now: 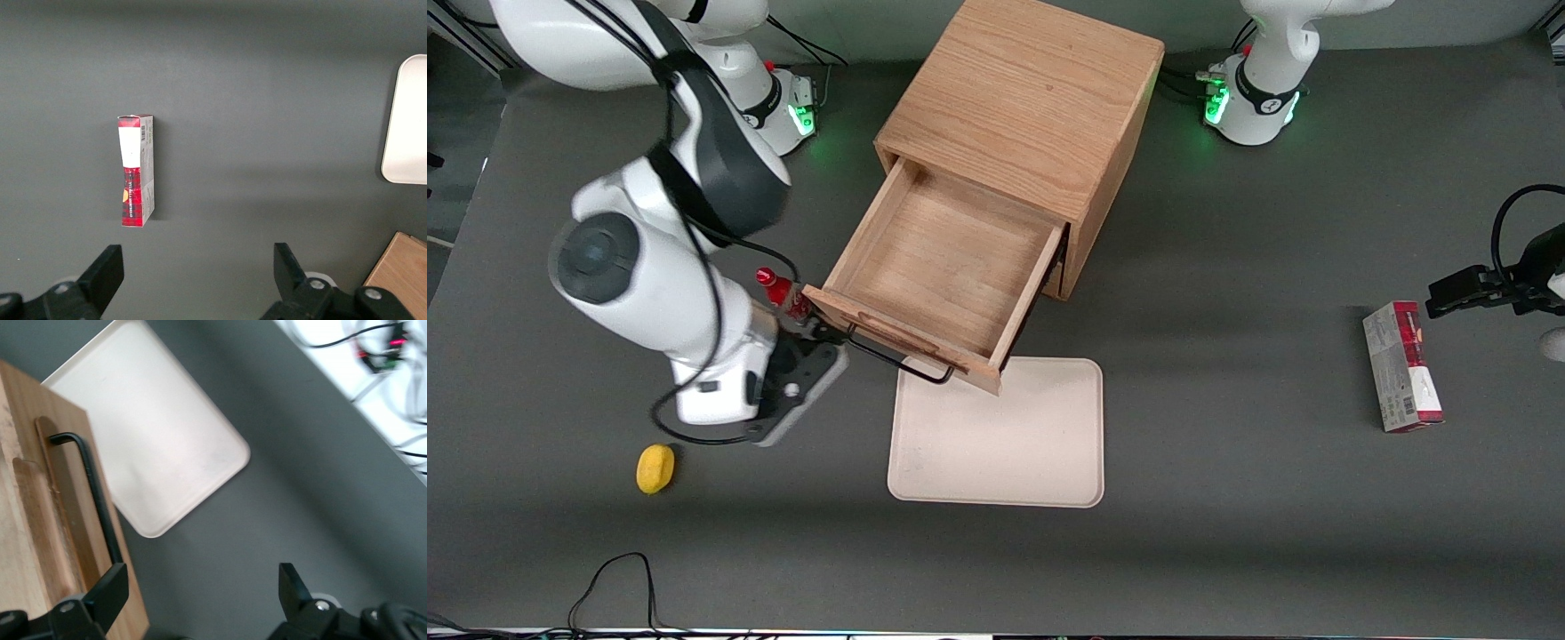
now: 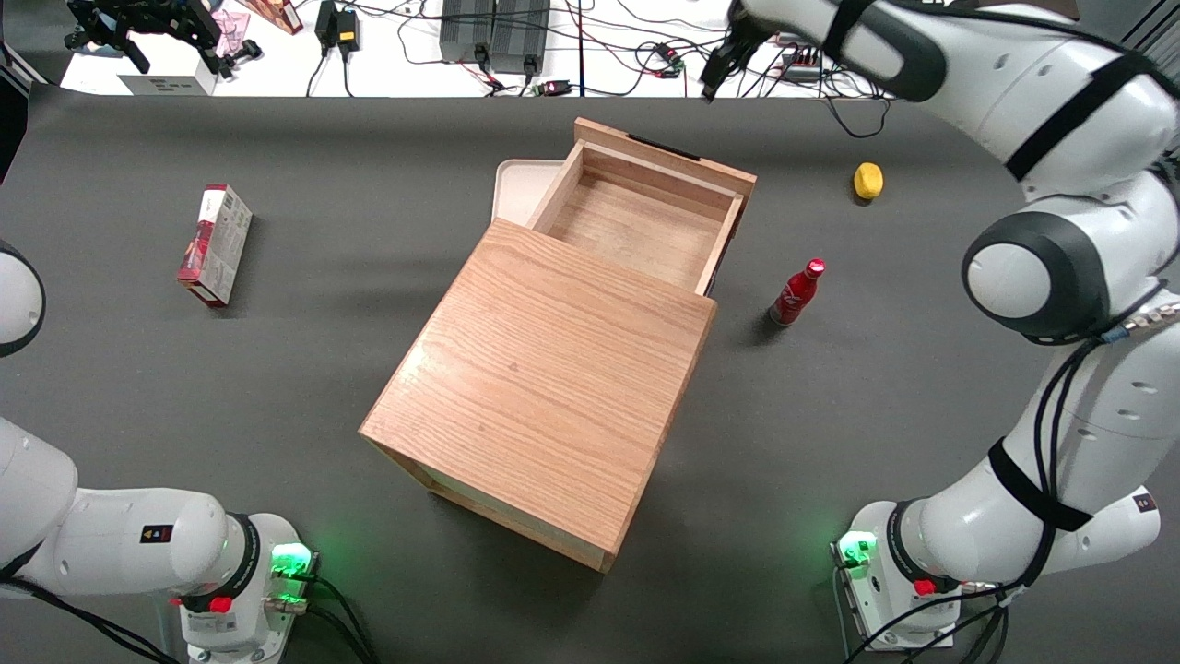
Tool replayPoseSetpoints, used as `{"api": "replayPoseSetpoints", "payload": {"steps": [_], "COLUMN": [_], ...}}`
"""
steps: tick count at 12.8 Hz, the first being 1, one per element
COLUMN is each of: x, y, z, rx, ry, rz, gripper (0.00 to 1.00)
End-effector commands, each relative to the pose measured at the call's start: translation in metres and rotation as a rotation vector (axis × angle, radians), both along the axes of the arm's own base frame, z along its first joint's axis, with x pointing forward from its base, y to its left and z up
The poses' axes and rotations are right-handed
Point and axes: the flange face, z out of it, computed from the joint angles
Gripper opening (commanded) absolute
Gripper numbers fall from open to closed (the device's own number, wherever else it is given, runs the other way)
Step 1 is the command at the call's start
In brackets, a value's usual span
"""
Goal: Open upper drawer
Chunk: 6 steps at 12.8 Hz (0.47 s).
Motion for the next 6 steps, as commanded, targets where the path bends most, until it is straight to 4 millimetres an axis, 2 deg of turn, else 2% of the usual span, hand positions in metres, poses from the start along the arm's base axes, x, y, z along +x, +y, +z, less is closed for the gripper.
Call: {"api": "replayPoseSetpoints", "payload": {"steps": [1, 3, 4, 6], "x": [-0.018, -0.05, -0.073, -0.114], "y": [-0.069, -0.11, -0.13, -0.162], "z": [0.052, 0.064, 0.067, 0.065], "rx": [0.01, -0.006, -0.018, -0.032], "ry": [0.022, 0.108, 0.128, 0.168], "rz": [-0.182, -0.405, -0.53, -0.729], "gripper": [1.0, 1.0, 1.0, 1.0]}}
